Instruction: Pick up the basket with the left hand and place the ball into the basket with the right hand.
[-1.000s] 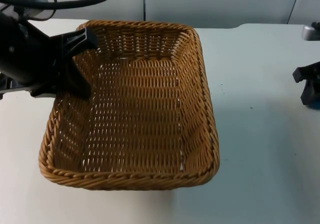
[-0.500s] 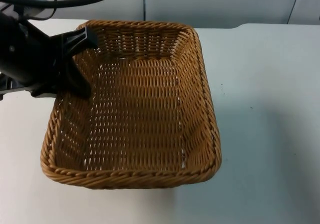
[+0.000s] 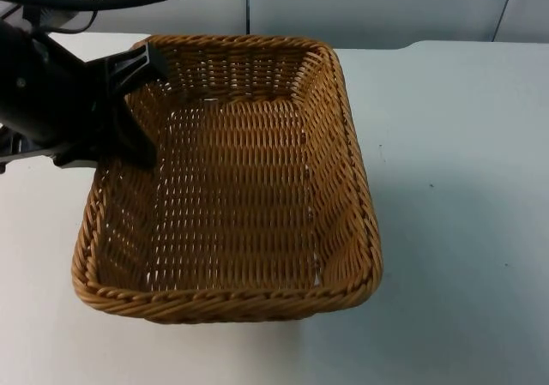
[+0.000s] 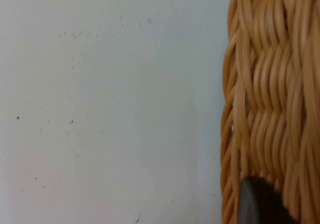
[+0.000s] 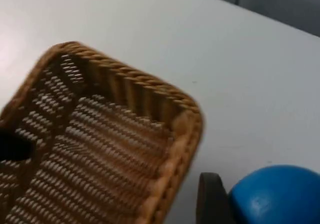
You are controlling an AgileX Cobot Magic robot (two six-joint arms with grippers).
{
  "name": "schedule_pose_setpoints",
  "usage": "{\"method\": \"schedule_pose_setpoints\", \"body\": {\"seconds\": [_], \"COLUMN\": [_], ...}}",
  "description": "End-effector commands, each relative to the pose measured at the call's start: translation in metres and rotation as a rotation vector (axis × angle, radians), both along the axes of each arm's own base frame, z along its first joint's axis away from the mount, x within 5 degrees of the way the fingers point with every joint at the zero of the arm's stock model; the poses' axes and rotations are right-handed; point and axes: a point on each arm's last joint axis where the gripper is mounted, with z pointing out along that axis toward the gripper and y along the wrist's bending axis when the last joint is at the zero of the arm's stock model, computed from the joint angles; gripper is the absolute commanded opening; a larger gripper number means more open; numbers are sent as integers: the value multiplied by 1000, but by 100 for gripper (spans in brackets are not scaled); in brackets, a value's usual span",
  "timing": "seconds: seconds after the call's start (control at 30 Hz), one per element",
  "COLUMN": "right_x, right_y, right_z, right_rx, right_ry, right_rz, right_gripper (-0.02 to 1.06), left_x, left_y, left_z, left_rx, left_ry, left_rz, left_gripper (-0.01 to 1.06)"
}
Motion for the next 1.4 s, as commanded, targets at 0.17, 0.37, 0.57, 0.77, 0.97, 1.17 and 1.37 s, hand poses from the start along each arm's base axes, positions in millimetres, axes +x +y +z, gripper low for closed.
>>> {"method": "schedule_pose_setpoints", "body": {"seconds": [0.17,0.37,0.57,0.77,0.97,1.17,1.37], "right_x": [-19,-20,-13,-6,-1,3,6], "right_y": [56,85,97,103,107,111,113], "right_z": [-15,-48,-79,-100,-115,-133,-145], "right_rx": [-11,-59,-99,-122,-130,-134,-138], "right_ry": [29,106,179,217,238,280,290], "right_rz": [168,234,250,249,243,239,231], "right_gripper": [0,0,0,0,0,0,0], "left_x": [-1,-1,-1,-1,-1,-1,-1], "left_y": [-1,-1,-1,-1,-1,-1,-1], "left_z": [6,6,6,6,6,6,6], "left_rx": [-32,-35,-37,-36,-36,-41,-42], "left_ry": [3,4,4,3,3,3,4], "left_rz": [17,19,21,23,23,26,26], "left_gripper": [0,0,0,0,0,0,0]}}
